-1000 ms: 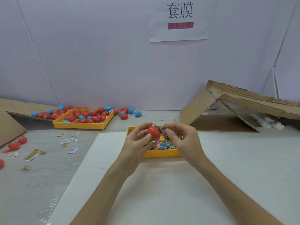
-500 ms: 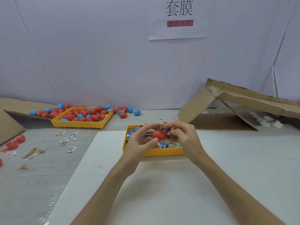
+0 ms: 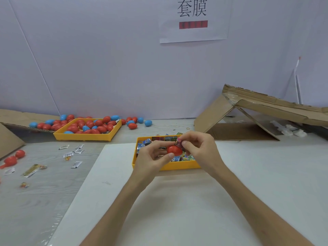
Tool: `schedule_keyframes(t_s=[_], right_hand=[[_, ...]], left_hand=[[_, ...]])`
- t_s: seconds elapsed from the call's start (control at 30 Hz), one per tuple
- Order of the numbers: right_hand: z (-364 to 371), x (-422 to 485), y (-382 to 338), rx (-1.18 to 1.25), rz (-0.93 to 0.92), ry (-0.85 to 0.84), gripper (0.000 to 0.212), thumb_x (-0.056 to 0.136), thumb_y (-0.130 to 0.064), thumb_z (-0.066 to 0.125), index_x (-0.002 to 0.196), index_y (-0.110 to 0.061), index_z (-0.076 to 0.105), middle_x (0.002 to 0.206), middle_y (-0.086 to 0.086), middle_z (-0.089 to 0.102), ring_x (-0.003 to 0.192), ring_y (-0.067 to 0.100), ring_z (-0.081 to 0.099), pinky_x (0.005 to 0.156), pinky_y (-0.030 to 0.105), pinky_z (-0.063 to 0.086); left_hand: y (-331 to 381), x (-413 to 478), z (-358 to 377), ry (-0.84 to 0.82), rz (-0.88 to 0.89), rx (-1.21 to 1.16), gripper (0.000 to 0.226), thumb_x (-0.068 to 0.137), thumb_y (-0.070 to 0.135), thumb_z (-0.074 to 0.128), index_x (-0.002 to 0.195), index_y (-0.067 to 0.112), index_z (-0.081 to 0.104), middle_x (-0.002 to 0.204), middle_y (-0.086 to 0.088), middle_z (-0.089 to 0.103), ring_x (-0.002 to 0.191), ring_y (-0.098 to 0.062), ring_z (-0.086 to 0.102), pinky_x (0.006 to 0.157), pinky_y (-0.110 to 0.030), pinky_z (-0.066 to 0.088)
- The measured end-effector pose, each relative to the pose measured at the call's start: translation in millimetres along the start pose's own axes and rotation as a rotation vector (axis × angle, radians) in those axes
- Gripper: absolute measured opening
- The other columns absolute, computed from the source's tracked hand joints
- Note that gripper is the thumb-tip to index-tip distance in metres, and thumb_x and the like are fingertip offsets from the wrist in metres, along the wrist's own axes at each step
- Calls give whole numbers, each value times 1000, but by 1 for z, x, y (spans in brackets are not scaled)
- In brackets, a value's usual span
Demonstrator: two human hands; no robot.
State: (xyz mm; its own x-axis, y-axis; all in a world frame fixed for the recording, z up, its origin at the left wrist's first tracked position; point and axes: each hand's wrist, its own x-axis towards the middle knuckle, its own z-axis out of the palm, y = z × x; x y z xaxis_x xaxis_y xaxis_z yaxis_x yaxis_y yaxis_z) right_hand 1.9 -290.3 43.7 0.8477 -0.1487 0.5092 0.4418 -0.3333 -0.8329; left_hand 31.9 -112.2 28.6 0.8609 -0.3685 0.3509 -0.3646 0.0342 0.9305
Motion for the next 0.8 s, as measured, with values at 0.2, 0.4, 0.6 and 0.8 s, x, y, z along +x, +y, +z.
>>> schedule_keyframes(t_s=[0.2,0.4,0.6,0.8], right_hand=[[-2,-1,-2,8,-70,27,18,88,3,65,85,-12,75,75,-5,72,60,12,64,58,30,54],[3,-4,-2,7,-124,16,19,87,-3,68,84,-20,75,84,-6,72,60,12,59,57,23,46],[2,-2,-4,52,-151,69,31,87,5,70,108,-18,72,86,-1,74,57,14,57,54,30,48],[-2,0,-4,-32,-130,103,12,85,-19,71,96,-23,73,107,-4,61,74,12,60,64,32,51]], left_hand=[[1,0,0,-6,-17,-28,28,87,8,77,106,27,73,100,7,77,90,-15,74,75,-21,57],[0,1,-1,-3,-6,-78,28,88,4,75,107,24,73,101,3,77,91,-19,75,79,-27,60],[0,1,-1,7,-20,-110,28,89,3,74,107,24,73,103,4,77,94,-19,74,77,-23,58],[0,1,-3,10,-31,-158,30,89,3,72,109,26,74,106,0,77,99,-23,74,86,-34,61]])
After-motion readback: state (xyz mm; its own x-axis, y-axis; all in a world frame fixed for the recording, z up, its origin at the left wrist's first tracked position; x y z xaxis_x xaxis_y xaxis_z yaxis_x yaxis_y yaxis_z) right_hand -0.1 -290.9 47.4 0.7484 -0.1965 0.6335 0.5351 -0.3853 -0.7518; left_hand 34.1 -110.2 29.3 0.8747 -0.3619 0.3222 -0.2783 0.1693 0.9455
